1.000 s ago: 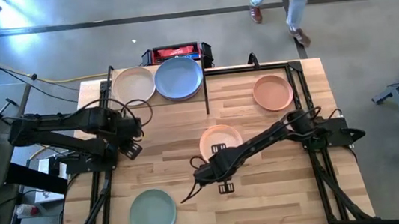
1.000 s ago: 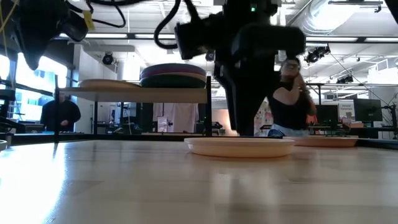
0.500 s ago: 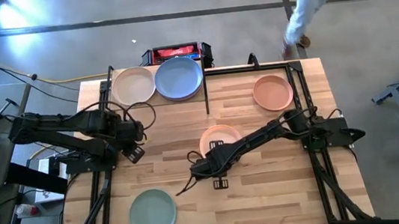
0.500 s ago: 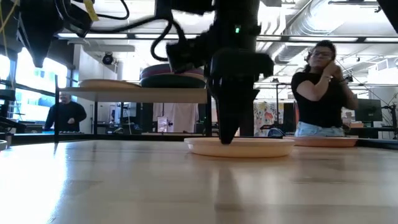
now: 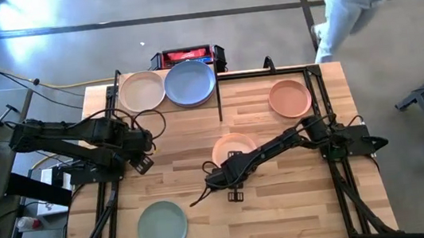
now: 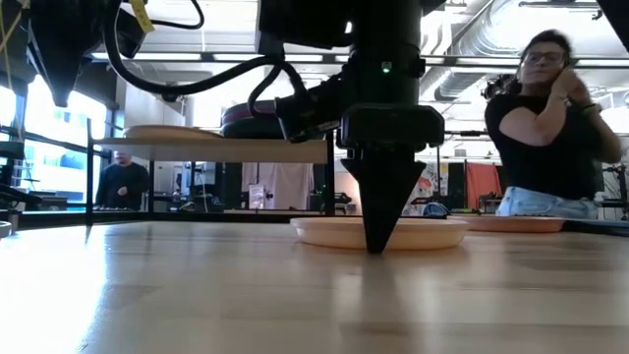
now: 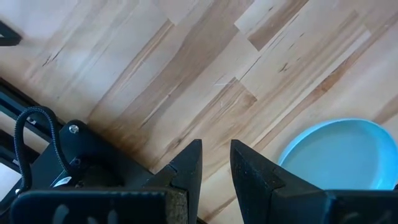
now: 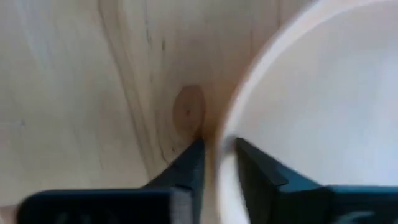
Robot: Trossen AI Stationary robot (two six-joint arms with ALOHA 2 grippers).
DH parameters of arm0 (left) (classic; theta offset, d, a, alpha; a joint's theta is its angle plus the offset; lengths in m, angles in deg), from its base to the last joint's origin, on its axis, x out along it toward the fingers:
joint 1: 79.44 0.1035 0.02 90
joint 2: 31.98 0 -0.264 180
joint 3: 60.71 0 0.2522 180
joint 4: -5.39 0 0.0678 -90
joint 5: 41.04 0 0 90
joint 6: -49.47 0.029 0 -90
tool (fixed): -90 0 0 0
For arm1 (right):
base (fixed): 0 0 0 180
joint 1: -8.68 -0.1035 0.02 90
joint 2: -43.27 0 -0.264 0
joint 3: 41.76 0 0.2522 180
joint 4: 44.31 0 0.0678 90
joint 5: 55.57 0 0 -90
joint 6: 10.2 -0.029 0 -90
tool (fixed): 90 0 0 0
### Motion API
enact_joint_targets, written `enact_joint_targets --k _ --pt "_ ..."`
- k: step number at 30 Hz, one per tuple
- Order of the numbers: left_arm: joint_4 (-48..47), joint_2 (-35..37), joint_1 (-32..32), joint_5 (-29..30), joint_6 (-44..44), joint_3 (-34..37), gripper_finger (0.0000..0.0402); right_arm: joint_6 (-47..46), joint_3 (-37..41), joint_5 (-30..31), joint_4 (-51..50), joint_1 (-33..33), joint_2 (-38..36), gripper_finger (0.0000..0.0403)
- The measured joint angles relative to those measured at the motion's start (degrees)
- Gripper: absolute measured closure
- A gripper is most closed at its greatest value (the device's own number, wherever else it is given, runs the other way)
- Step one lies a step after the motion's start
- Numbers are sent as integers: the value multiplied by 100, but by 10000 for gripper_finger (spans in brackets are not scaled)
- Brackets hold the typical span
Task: Place and stack plates onto a shelf
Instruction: Put the light orange plate on top the white plate on the shelf
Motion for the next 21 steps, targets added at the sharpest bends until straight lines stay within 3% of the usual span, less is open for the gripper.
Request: enact_joint_targets --k 5,12,21 --pt "0 0 2 18 2 0 328 -40 2 -130 -7 -2 -4 394" --pt "0 0 2 16 135 0 328 -100 -177 -199 -198 -50 28 399" --pt "7 0 2 16 485 0 328 -32 -1024 -202 -542 -206 37 403"
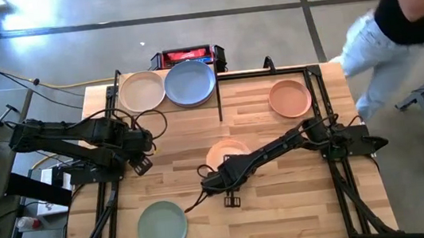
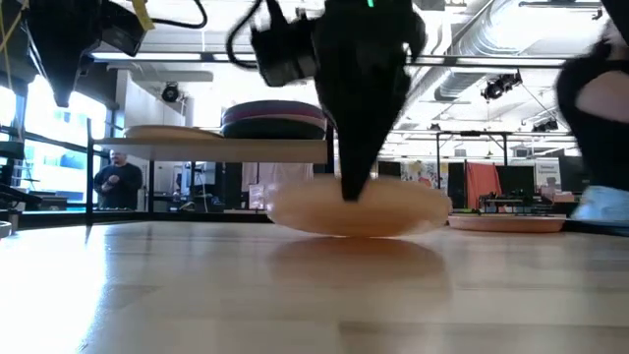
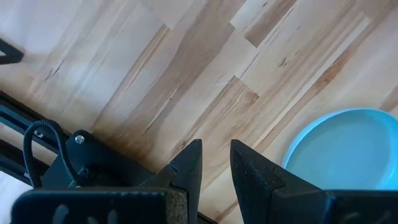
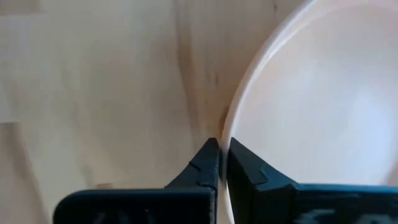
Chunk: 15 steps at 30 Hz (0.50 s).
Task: Place and stack plates onto a shelf
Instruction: Put the light orange plate on top the white plate on the shelf
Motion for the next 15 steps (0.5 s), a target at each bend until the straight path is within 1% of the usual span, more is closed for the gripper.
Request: enact_joint_targets --k 4,15 --pt "218 0 0 0 312 2 328 83 -468 0 -298 -109 0 403" --pt "1295 0 2 -92 2035 2 328 572 -2096 43 -1024 -235 -13 403"
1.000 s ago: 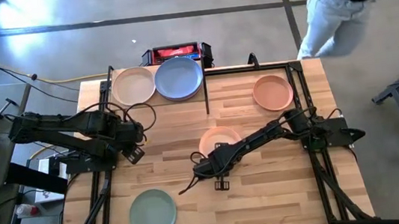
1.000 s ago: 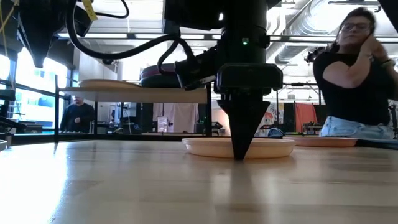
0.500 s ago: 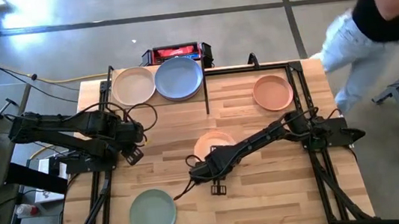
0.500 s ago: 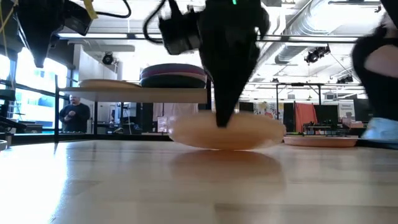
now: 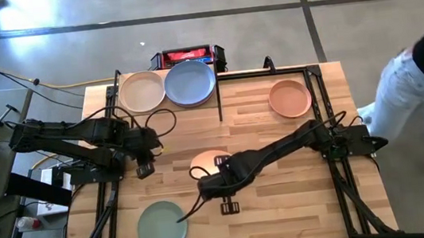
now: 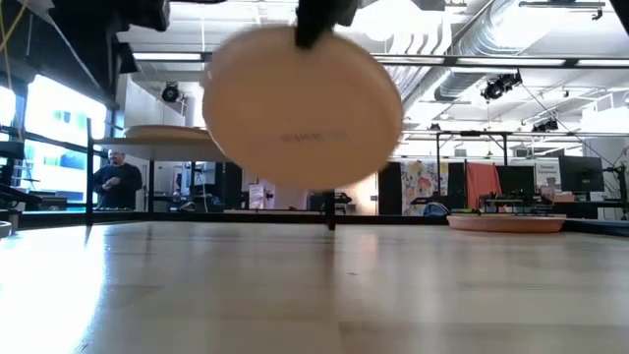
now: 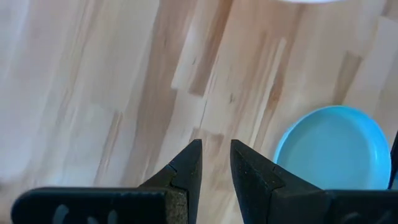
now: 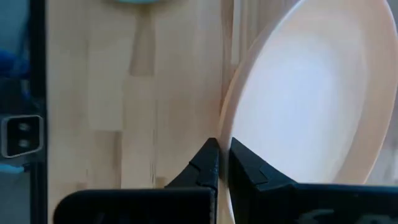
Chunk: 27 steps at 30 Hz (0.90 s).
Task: Place and stack plates onto a shelf
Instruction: Put the light orange plate on top the white plate on the shelf
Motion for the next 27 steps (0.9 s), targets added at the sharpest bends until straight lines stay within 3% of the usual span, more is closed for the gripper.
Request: enact_joint_targets --k 6,14,27 --pt "331 0 0 -2 954 0 328 458 -590 -75 -133 2 -6 403" --pt "506 -11 0 -2 2492 0 328 518 -573 -280 -199 -11 -105 403" --pt "1196 -393 11 17 3175 2 328 1089 -577 -385 -271 27 -105 403"
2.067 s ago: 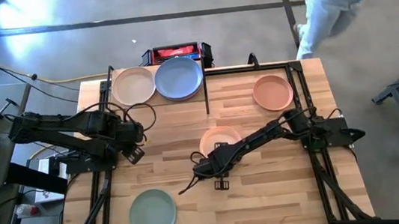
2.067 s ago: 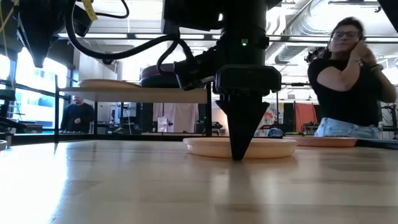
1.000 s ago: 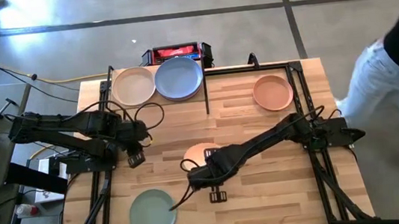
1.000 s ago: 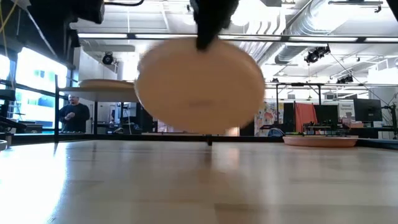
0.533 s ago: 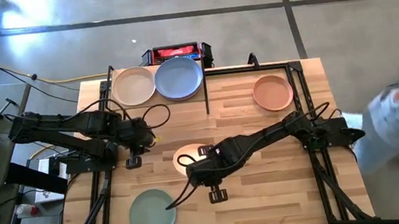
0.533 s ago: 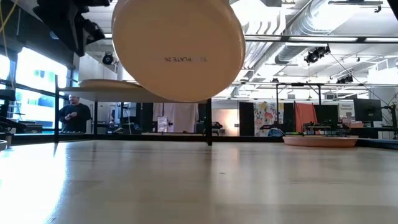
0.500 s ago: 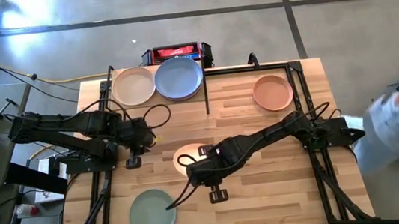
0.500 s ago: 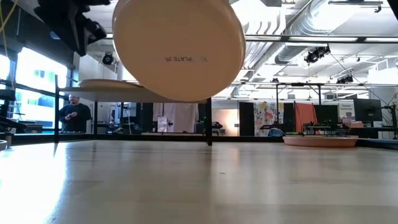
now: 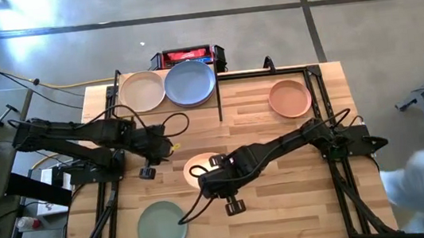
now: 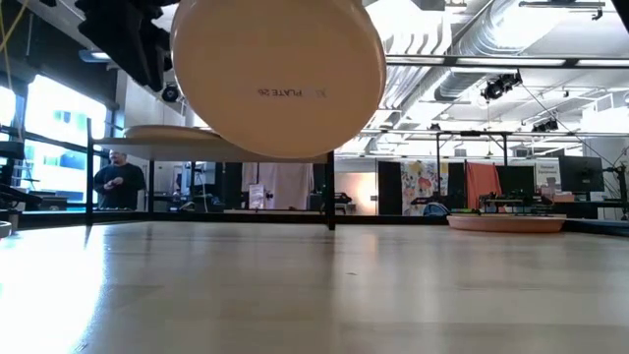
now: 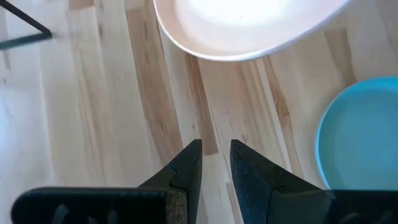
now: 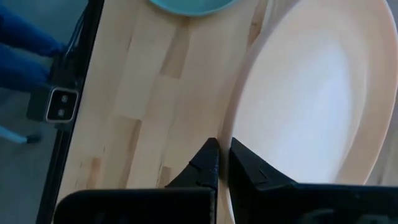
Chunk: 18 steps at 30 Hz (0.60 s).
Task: Place and stack plates onto a shelf
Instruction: Put the light orange plate on top the white plate on the shelf
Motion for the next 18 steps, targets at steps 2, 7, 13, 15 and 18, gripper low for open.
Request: enact_joint_targets --k 2,7,13,15,18 --pt "34 -108 0 3 14 0 328 136 0 -76 -45 31 0 403" --pt "65 -363 0 9 -6 0 328 451 0 -197 -242 151 0 403" --pt "67 -501 0 9 -100 0 327 710 0 -217 -420 262 0 403" --pt "79 -493 0 9 -147 0 327 744 0 -216 -421 268 0 403" --pt "76 -496 15 -2 -379 0 327 781 0 -223 -416 271 0 403"
